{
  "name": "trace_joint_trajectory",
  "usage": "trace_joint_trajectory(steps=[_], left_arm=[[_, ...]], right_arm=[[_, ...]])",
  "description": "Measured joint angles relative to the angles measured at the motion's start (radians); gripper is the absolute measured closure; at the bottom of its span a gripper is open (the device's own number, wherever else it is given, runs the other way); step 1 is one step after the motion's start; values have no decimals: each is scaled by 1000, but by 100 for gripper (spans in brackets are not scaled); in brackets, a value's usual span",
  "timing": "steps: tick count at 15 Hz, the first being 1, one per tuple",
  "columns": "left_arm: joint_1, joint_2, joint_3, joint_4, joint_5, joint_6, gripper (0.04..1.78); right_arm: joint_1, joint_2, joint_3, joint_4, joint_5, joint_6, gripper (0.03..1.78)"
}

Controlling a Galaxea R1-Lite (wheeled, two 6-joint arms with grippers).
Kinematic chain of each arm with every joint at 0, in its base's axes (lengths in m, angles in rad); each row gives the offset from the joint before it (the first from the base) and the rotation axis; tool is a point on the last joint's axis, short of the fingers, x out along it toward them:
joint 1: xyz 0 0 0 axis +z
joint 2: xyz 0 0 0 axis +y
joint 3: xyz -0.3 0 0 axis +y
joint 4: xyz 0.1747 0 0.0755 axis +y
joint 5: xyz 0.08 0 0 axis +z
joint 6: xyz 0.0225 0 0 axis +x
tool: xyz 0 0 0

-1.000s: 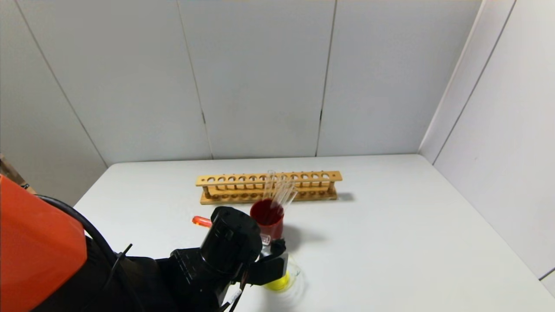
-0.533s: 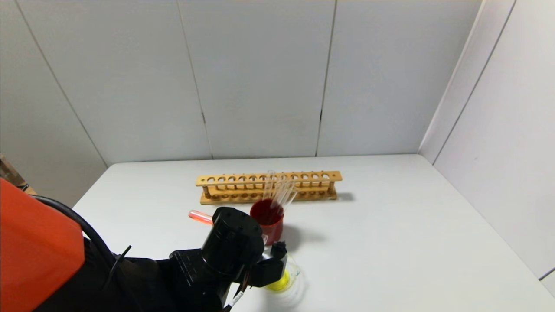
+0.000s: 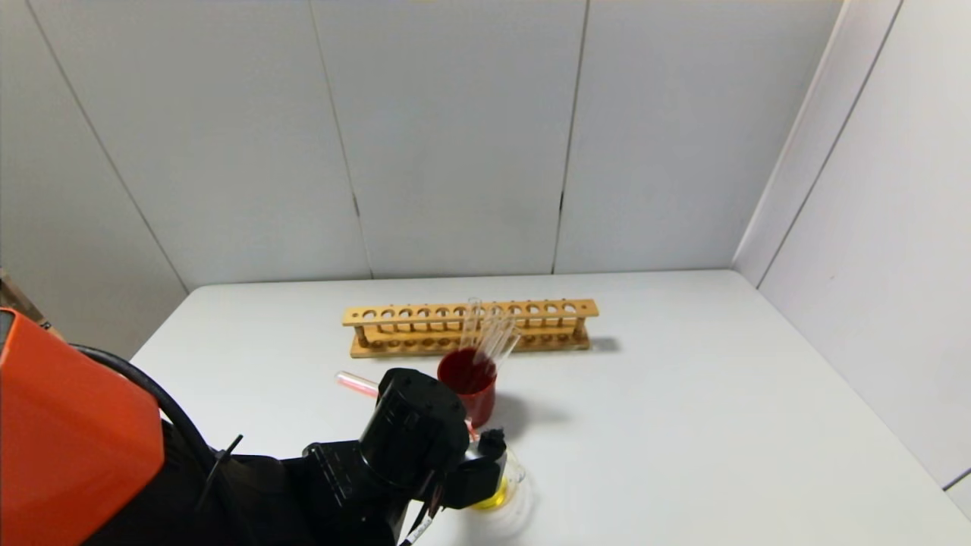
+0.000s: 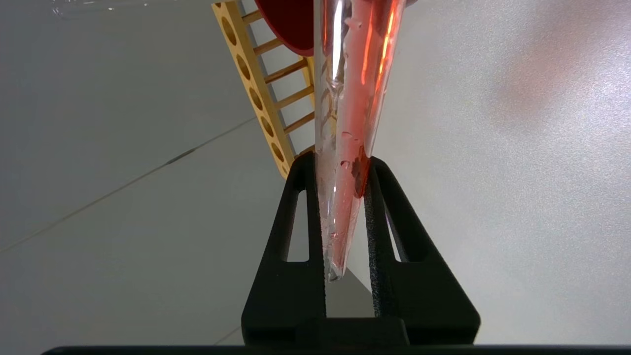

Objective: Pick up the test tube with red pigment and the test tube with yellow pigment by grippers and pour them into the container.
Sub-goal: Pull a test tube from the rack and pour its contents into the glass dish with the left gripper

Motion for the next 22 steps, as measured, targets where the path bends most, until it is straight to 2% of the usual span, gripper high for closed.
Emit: trace_joint_trajectory(steps=[22], left_arm=[[-48, 11, -2, 1, 24, 73, 152]], right_arm=[[0, 0, 0, 0, 0, 0, 7]])
